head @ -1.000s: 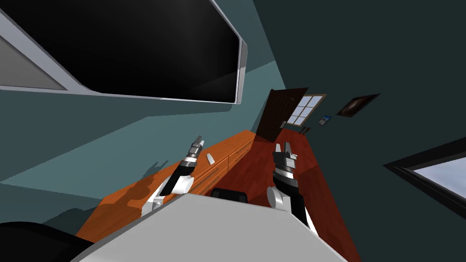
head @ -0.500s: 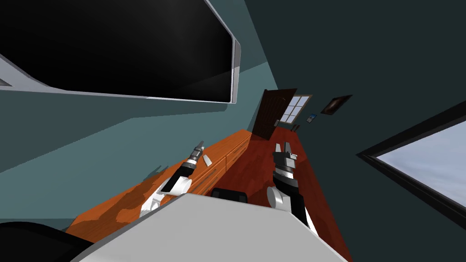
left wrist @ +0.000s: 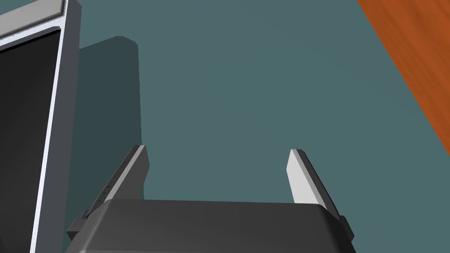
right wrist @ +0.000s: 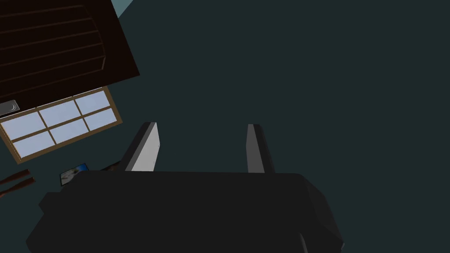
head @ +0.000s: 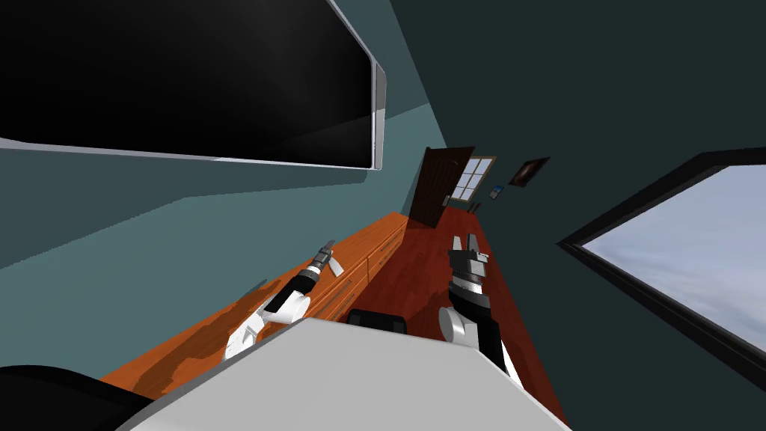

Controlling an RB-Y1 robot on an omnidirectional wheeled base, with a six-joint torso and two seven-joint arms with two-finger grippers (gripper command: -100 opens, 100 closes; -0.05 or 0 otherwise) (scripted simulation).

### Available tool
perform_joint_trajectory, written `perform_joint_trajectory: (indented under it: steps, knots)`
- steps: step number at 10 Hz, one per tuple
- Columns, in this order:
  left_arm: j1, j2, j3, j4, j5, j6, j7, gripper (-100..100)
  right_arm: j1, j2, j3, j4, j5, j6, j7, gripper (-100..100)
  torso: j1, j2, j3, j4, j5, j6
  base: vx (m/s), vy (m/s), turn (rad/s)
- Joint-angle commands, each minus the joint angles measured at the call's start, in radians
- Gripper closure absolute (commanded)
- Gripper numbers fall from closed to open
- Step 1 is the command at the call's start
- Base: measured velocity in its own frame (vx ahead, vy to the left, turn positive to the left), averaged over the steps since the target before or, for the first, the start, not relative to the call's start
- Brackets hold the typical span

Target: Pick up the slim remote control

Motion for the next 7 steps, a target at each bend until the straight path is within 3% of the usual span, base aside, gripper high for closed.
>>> perform_joint_trajectory:
  steps: [1,2,3,4,5,6,7]
  knots:
    - [0.002,0.033,-0.008,0.05,0.05,0.05,-0.03,-100,0.0,0.0,0.0,0.0,0.0,0.0,0.0,0,0.0,0.0,0.0,0.0,0.0,0.0,0.017,0.003,-0.273]
    - [0.002,0.033,-0.008,0.062,0.052,0.069,-0.03,-100,0.0,0.0,0.0,0.0,0.0,0.0,0.0,0,0.0,0.0,0.0,0.0,0.0,0.0,0.011,0.008,-0.084]
    - [-0.002,0.058,-0.012,0.099,0.09,0.107,-0.047,-100,0.0,0.0,0.0,0.0,0.0,0.0,0.0,0,0.0,0.0,0.0,0.0,0.0,-0.001,0.012,0.001,-0.164]
    - [-0.002,0.058,-0.012,0.107,0.09,0.114,-0.047,-100,0.0,0.0,0.0,0.0,0.0,0.0,0.0,0,0.0,0.0,0.0,0.0,0.0,0.0,0.01,0.005,-0.087]
    - [-0.005,0.083,-0.017,0.14,0.128,0.157,-0.065,-100,0.0,0.0,0.0,0.0,0.0,0.0,0.0,0,0.0,0.0,0.0,0.0,0.0,-0.001,0.015,0.0,-0.185]
    - [-0.005,0.083,-0.017,0.152,0.128,0.16,-0.065,-100,0.0,0.0,0.0,0.0,0.0,0.0,0.0,0,0.0,0.0,0.0,0.0,0.0,0.0,0.013,0.006,-0.102]
    - [-0.009,0.108,-0.022,0.197,0.167,0.193,-0.083,-100,0.0,0.0,0.0,0.0,0.0,0.0,0.0,0,0.0,0.0,0.0,0.0,0.0,-0.001,0.016,0.003,-0.191]
